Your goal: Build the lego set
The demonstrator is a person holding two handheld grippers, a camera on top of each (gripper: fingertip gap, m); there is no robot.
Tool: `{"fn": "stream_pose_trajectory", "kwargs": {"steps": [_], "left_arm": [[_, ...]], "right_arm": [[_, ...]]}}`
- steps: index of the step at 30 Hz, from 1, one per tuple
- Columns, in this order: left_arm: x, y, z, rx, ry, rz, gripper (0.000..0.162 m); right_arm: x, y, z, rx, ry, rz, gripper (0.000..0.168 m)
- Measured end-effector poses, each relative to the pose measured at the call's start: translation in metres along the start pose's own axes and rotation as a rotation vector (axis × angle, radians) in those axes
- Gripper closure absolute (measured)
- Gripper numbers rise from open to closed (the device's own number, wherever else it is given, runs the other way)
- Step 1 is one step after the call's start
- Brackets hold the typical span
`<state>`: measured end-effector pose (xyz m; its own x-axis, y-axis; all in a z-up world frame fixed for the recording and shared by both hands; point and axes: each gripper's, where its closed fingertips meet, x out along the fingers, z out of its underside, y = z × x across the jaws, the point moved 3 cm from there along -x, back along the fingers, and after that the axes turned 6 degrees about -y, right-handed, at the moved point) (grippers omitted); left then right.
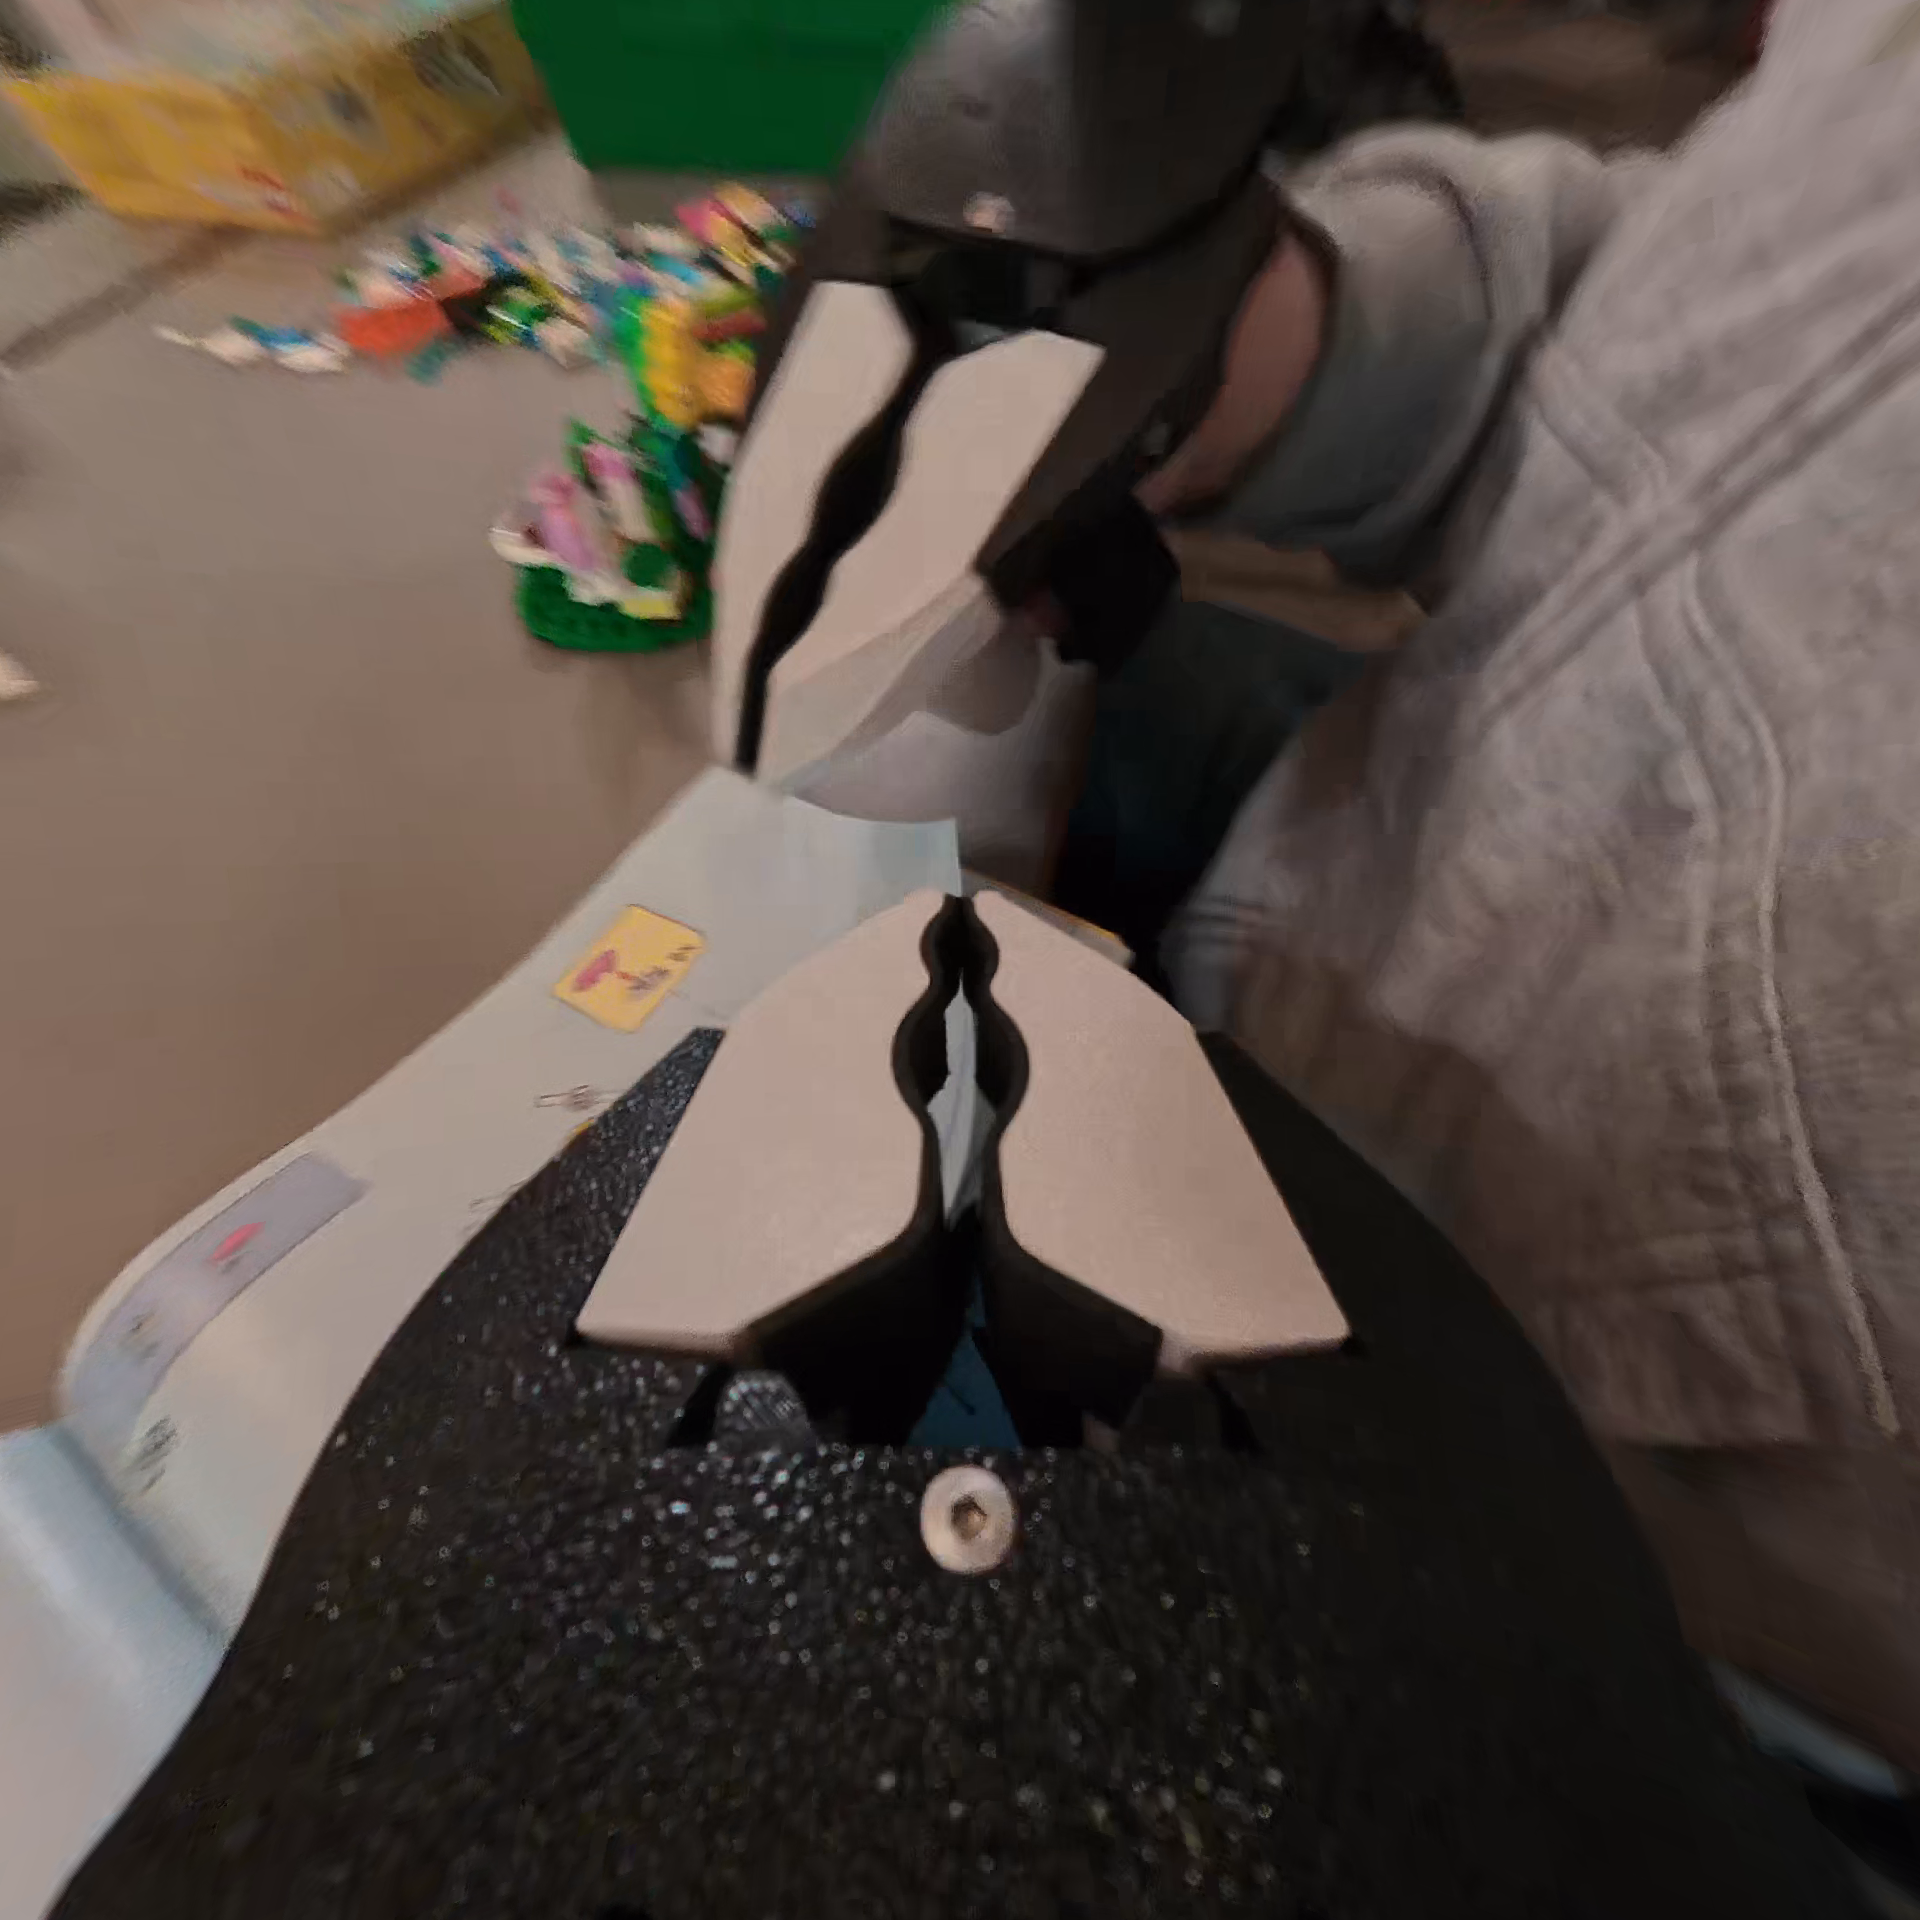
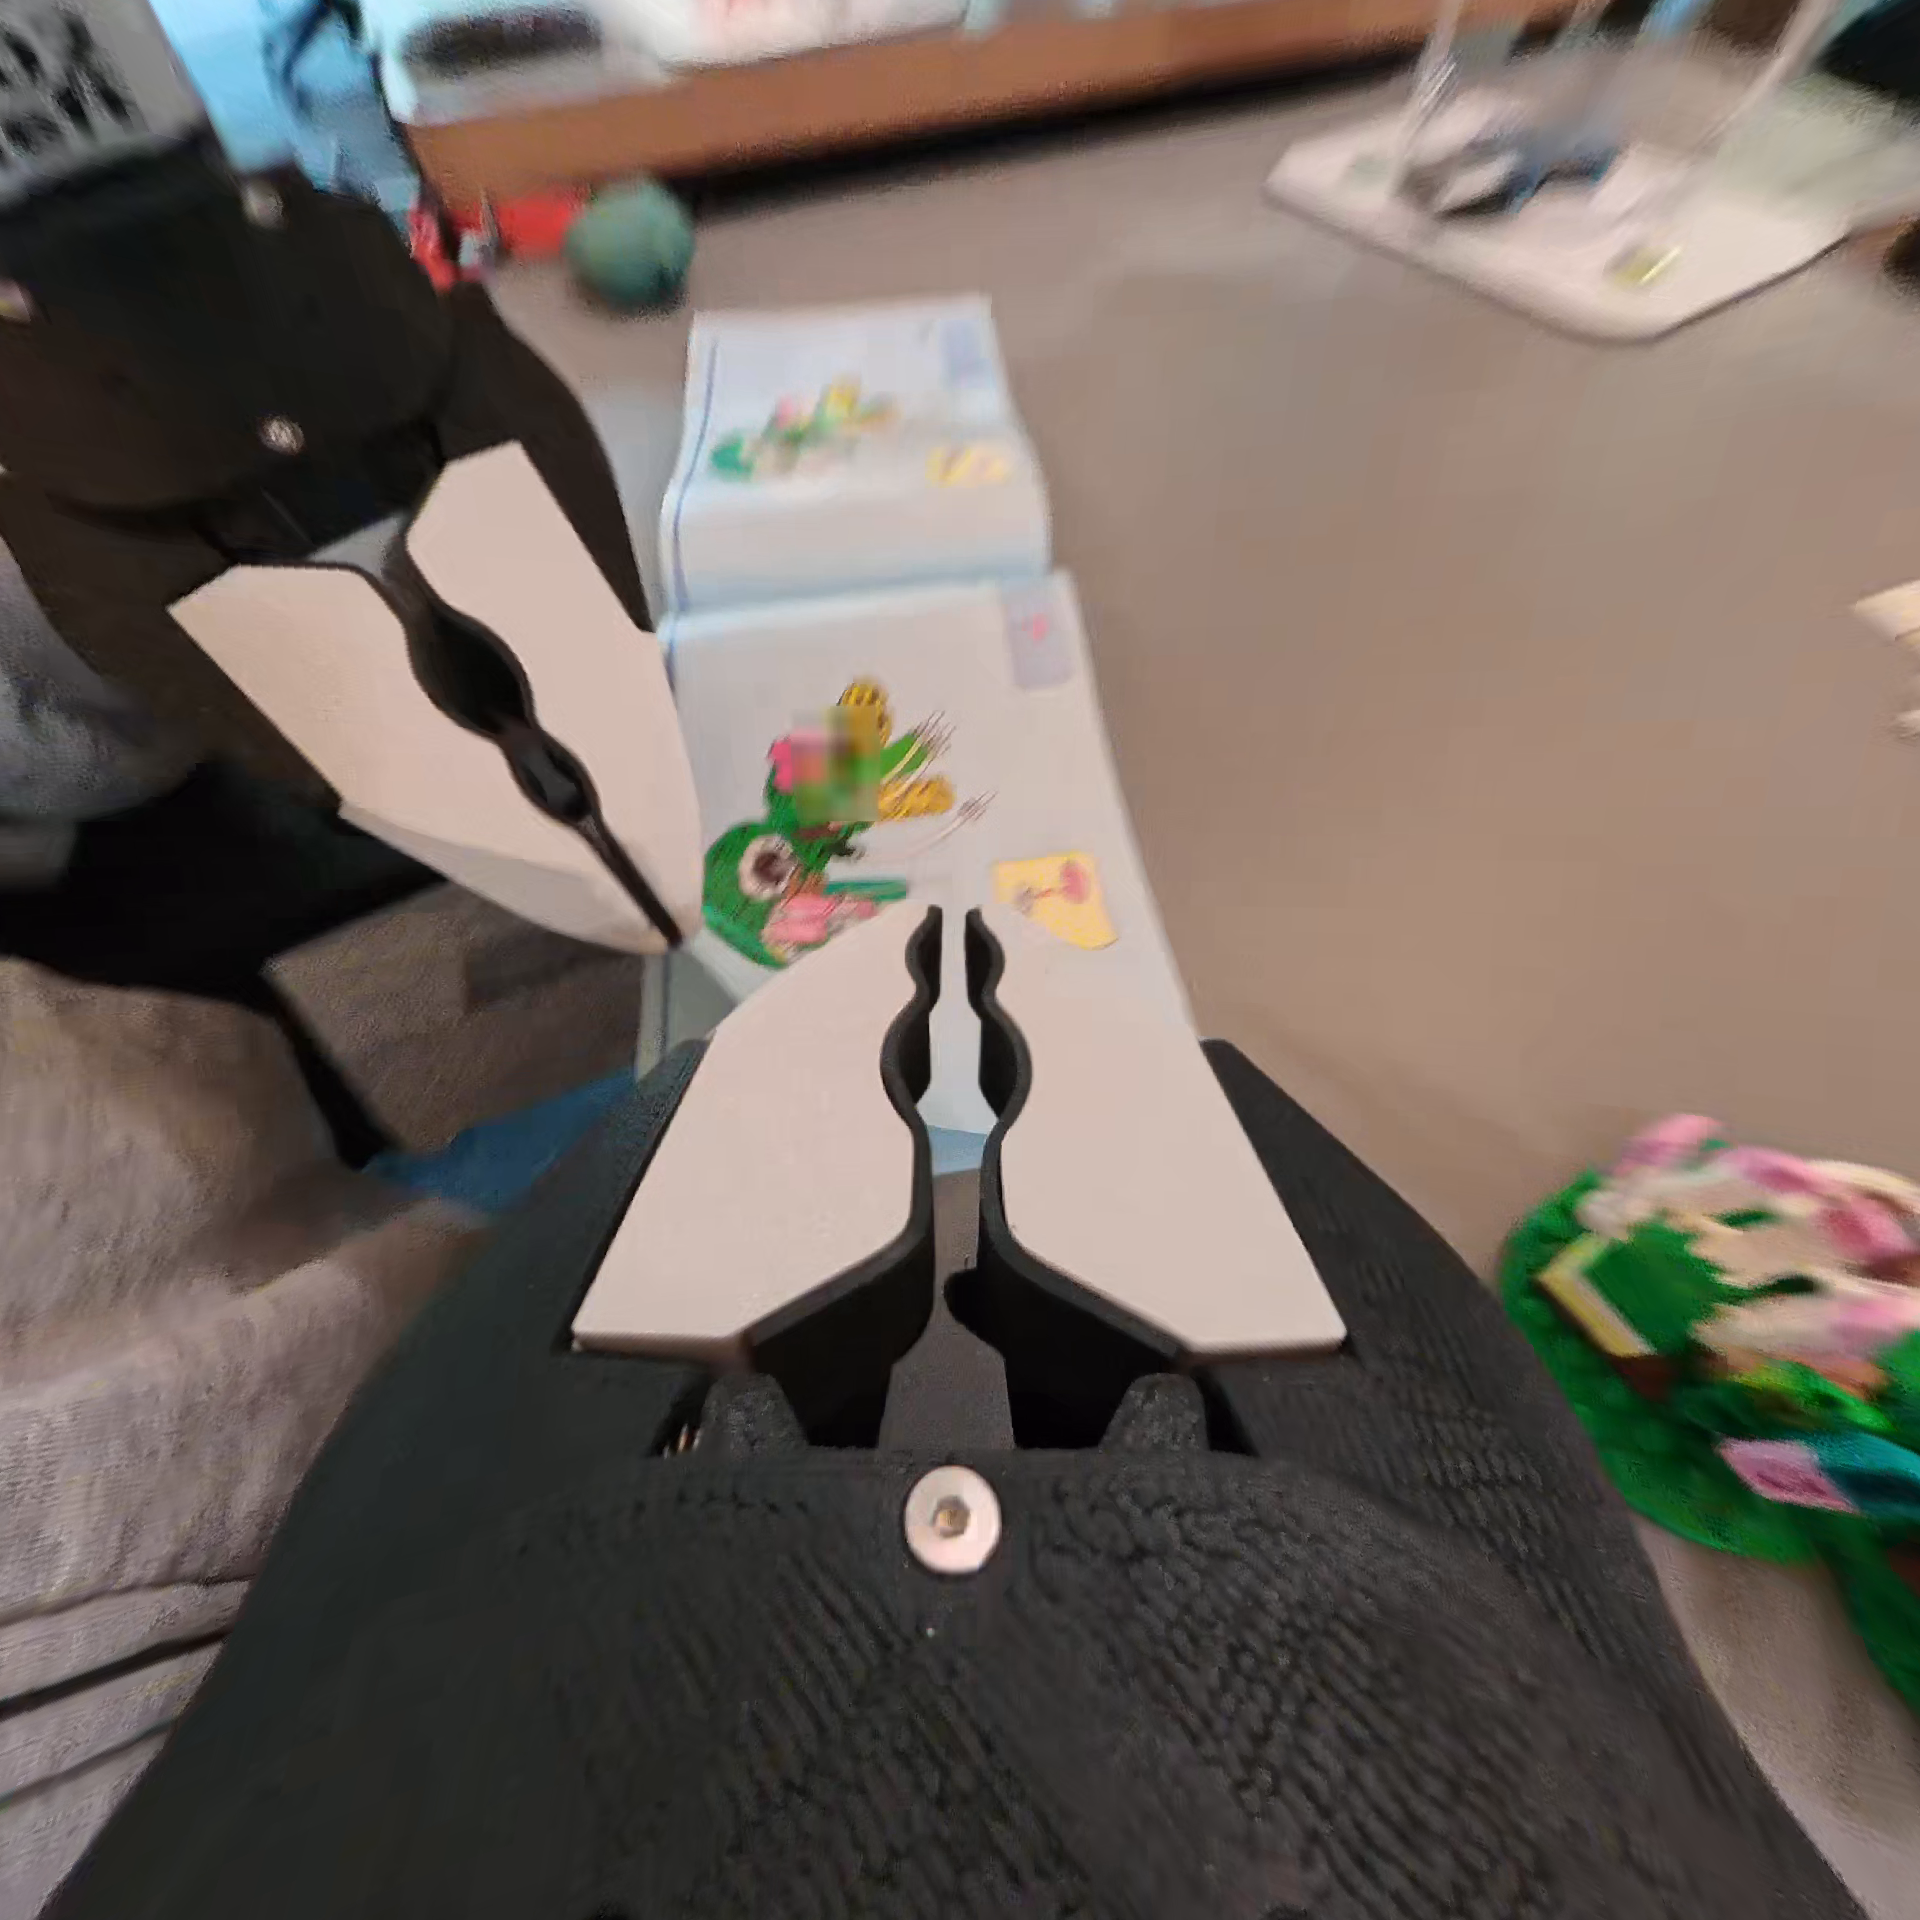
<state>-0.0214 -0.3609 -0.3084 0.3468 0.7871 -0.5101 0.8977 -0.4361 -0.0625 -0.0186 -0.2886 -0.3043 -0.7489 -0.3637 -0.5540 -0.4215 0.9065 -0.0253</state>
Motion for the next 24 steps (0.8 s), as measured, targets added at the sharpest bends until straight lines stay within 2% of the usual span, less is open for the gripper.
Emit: {"fn": "stream_pose_trajectory", "kwargs": {"steps": [4, 8, 10, 13, 15, 18, 19, 21, 22, 24], "left_arm": [[-0.040, -0.047, -0.005, -0.213, 0.175, -0.327, 0.162], [-0.103, -0.092, 0.025, -0.483, 0.277, -0.704, 0.162], [-0.131, -0.104, 0.052, -0.574, 0.235, -0.871, 0.162], [-0.165, -0.111, 0.091, -0.611, 0.088, -1.087, 0.162], [-0.179, -0.111, 0.109, -0.642, 0.015, -1.146, 0.162], [-0.193, -0.107, 0.116, -0.604, -0.032, -1.198, 0.162], [-0.197, -0.105, 0.114, -0.578, -0.040, -1.222, 0.156], [-0.202, -0.100, 0.103, -0.502, -0.048, -1.254, 0.131], [-0.201, -0.096, 0.093, -0.438, -0.046, -1.248, 0.125], [-0.181, -0.084, 0.067, -0.264, -0.033, -1.136, 0.133]], "right_arm": [[-0.028, 0.017, -0.013, 0.005, 0.154, 0.124, 0.165], [-0.038, 0.019, -0.014, -0.014, 0.187, 0.184, 0.166], [-0.036, 0.015, -0.013, -0.025, 0.178, 0.180, 0.165], [-0.033, 0.008, -0.012, -0.031, 0.167, 0.167, 0.165], [-0.032, 0.005, -0.013, -0.031, 0.171, 0.156, 0.166], [-0.035, 0.005, -0.016, -0.031, 0.209, 0.174, 0.166], [-0.037, 0.005, -0.017, -0.027, 0.220, 0.182, 0.166], [-0.040, 0.008, -0.018, -0.015, 0.237, 0.199, 0.165], [-0.042, 0.009, -0.019, -0.009, 0.246, 0.207, 0.165], [-0.044, 0.010, -0.020, -0.005, 0.260, 0.214, 0.165]]}}
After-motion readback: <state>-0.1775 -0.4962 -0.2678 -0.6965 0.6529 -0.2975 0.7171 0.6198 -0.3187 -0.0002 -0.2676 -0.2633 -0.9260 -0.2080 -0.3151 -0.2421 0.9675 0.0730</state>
